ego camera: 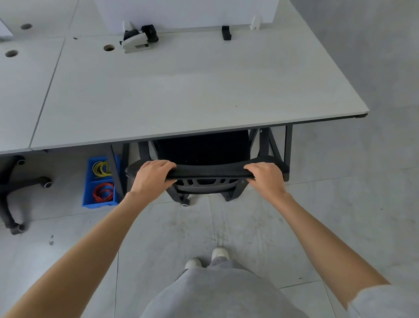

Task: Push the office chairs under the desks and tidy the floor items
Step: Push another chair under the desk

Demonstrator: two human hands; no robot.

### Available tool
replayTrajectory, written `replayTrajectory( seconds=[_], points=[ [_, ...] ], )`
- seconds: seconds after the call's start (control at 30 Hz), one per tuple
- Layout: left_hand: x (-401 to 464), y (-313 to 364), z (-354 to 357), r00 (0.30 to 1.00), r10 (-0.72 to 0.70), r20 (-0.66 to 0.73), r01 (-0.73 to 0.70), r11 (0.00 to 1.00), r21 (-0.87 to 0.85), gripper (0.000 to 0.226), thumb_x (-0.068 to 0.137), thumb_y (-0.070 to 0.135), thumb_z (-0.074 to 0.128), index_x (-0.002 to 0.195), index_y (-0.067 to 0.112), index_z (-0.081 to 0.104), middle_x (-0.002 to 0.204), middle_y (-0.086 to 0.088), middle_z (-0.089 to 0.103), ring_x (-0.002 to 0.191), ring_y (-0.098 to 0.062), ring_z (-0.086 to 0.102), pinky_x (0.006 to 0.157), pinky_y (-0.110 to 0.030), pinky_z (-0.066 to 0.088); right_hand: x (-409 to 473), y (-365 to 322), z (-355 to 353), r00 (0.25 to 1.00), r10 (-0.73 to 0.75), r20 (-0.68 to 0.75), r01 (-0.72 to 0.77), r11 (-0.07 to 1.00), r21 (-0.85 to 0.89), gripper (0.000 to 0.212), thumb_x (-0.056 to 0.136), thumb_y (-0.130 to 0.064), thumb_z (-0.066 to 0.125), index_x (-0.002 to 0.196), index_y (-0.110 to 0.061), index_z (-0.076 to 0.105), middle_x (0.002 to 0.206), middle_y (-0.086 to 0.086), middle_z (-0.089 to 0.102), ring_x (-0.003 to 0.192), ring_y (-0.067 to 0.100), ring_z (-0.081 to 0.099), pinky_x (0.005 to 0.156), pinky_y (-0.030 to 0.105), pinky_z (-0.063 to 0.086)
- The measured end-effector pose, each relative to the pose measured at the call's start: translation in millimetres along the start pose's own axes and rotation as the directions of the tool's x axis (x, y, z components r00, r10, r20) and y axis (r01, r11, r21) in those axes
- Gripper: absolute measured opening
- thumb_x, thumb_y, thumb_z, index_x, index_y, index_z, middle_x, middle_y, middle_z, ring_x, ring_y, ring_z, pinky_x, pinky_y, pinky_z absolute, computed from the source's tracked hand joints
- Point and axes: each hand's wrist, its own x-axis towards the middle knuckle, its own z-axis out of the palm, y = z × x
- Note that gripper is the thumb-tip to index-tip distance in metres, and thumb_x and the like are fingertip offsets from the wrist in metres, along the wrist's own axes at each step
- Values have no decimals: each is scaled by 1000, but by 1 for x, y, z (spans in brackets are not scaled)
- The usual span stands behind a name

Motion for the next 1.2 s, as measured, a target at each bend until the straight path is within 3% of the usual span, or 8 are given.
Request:
replayTrajectory(
  seconds=[0.1, 0.3, 0.53, 0.77, 0.9, 1.03, 1.1, 1.2],
  points=[
    [-1, 12, 9, 998, -49, 35, 48, 998, 31, 23, 89, 23, 57, 109, 12, 62, 100, -6, 68, 91, -24, 60, 84, -34, 48, -4, 9, -1, 999, -44, -24, 44, 999, 15, 29, 59, -5, 81, 86, -11, 73, 77, 4, 74, 70, 27, 69, 58, 33, 55],
    [-8, 37, 22, 997, -78, 0, 78, 996, 43, 22, 90, 29, 55, 101, 12, 62, 90, -4, 67, 84, -22, 60, 80, -32, 47, -3, 35, -10, 995, -98, -20, 99, 995, 26, 31, 61, -8, 82, 89, -13, 73, 85, 1, 75, 80, 23, 71, 65, 32, 53],
    [-14, 43, 28, 995, 38, -87, -37, 999, 14, 33, 83, 40, 62, 95, 11, 68, 83, -3, 70, 75, -23, 65, 69, -32, 52, 3, 53, -15, 996, -80, -39, 82, 996, 40, 30, 58, -8, 83, 86, -15, 74, 82, -1, 75, 77, 20, 71, 66, 26, 50],
    [-18, 42, 28, 993, 51, -109, -45, 997, 63, 35, 81, 42, 61, 96, 11, 68, 83, -2, 70, 74, -22, 66, 66, -31, 52, -1, 48, -5, 996, -55, -68, 58, 997, 45, 29, 60, -9, 82, 88, -14, 74, 85, 1, 75, 78, 22, 71, 71, 33, 50],
    [-19, 45, 27, 999, 4, -53, -1, 999, 43, 41, 87, 43, 54, 109, 10, 64, 99, -6, 69, 92, -24, 64, 81, -36, 49, 0, 51, -4, 995, -77, -63, 78, 997, 17, 29, 60, -10, 81, 88, -15, 73, 86, -1, 75, 78, 20, 71, 71, 34, 49],
    [-17, 53, 19, 988, -126, 87, 126, 992, 8, 49, 93, 45, 41, 133, 17, 46, 130, -1, 56, 123, -20, 47, 105, -34, 31, 3, 49, -9, 997, -65, 51, 67, 997, -29, 30, 67, -12, 77, 96, -15, 71, 93, -1, 74, 87, 22, 68, 76, 36, 46],
    [-22, 60, 9, 983, -157, 95, 163, 985, -58, 47, 94, 41, 41, 135, 19, 43, 136, 0, 51, 128, -18, 42, 108, -32, 27, 1, 42, -16, 993, -82, 89, 78, 996, 53, 31, 76, -10, 70, 107, -10, 68, 107, 3, 70, 101, 22, 64, 87, 35, 44],
    [-50, 73, -5, 963, -268, -26, 248, 922, -296, 39, 94, 27, 48, 132, 18, 48, 134, 0, 52, 125, -16, 44, 104, -27, 32, -21, 15, -41, 989, -92, 119, 31, 900, 435, 34, 86, -7, 61, 120, -11, 61, 120, -7, 59, 115, 7, 53, 99, 15, 35]
  ],
)
